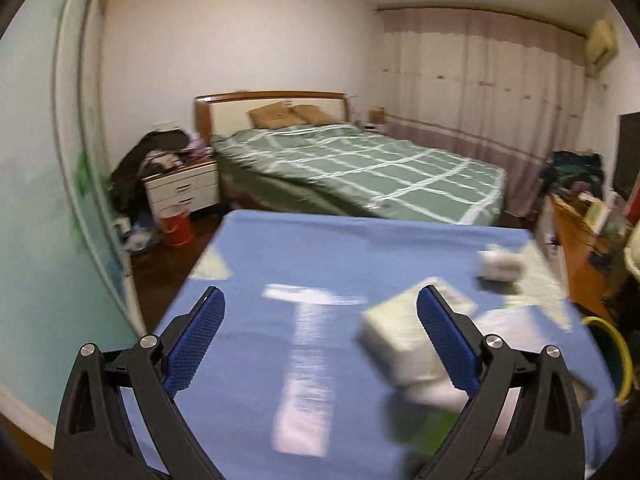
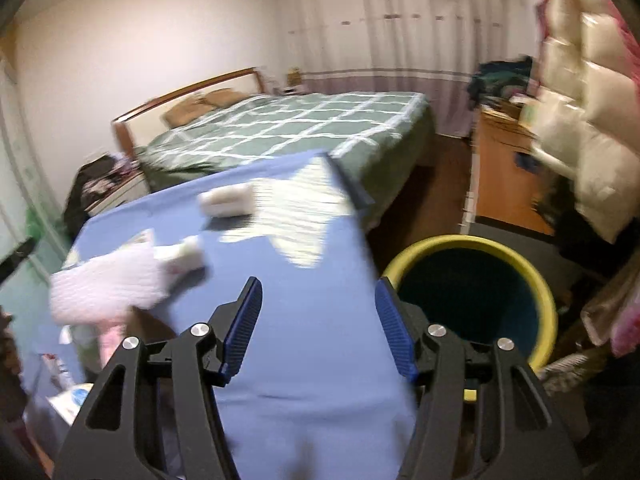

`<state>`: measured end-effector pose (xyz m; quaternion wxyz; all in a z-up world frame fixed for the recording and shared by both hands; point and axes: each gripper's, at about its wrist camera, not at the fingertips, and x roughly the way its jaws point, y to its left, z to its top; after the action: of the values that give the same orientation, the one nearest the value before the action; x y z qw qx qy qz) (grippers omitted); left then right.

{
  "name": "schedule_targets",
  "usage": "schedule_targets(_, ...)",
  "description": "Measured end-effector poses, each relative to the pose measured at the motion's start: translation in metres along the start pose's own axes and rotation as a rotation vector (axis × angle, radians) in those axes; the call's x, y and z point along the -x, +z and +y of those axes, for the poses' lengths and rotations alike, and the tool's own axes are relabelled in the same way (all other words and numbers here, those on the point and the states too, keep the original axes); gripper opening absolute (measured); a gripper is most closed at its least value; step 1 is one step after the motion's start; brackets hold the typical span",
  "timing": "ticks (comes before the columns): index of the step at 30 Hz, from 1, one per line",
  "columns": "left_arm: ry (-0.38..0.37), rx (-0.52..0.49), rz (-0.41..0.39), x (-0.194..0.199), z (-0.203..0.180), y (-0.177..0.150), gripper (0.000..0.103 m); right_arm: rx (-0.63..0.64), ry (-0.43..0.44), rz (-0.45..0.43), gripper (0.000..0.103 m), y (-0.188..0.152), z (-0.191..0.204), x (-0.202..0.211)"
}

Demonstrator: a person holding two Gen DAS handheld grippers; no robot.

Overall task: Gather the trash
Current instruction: 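Return the left gripper to the table while the right gripper reaches for foam netting, then grasp the white foam netting with the right gripper and lift it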

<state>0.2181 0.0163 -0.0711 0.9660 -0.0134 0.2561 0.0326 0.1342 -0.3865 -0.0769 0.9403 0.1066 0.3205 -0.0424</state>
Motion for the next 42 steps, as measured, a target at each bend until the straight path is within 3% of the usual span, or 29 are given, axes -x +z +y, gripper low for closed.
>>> schedule_targets(4, 0.083, 0.021, 0.023, -0.026, 0.039, -0.017, 0.095, 0.077, 0.08, 0.024, 0.056, -0.003, 0.04, -0.004)
schedule_targets(8, 0.078, 0.061, 0.073, -0.042, 0.06, -0.029, 0.095, 0.11, 0.133, 0.061, 0.056, -0.006, 0.067, -0.009)
schedule_targets(14, 0.073, 0.019, 0.067, -0.047, 0.046, -0.032, 0.095, 0.158, 0.165, 0.097, 0.056, -0.015, 0.095, -0.016)
schedule_targets(24, 0.082, 0.04, 0.062, -0.041, 0.041, -0.024, 0.095, 0.222, 0.236, 0.18, 0.056, 0.016, 0.129, -0.062)
schedule_targets(28, 0.092, 0.03, 0.05, -0.04, 0.039, -0.024, 0.095, 0.181, 0.285, 0.291, 0.056, 0.018, 0.131, -0.091)
schedule_targets(34, 0.101, 0.034, 0.045, -0.041, 0.04, -0.024, 0.095, 0.154, 0.303, 0.313, 0.056, 0.017, 0.131, -0.095)
schedule_targets(39, 0.102, 0.038, 0.045, -0.04, 0.041, -0.024, 0.095, 0.156, 0.312, 0.313, 0.019, 0.018, 0.134, -0.093)
schedule_targets(42, 0.105, 0.043, 0.041, -0.04, 0.043, -0.024, 0.095, 0.154, 0.313, 0.291, 0.02, 0.021, 0.135, -0.086)
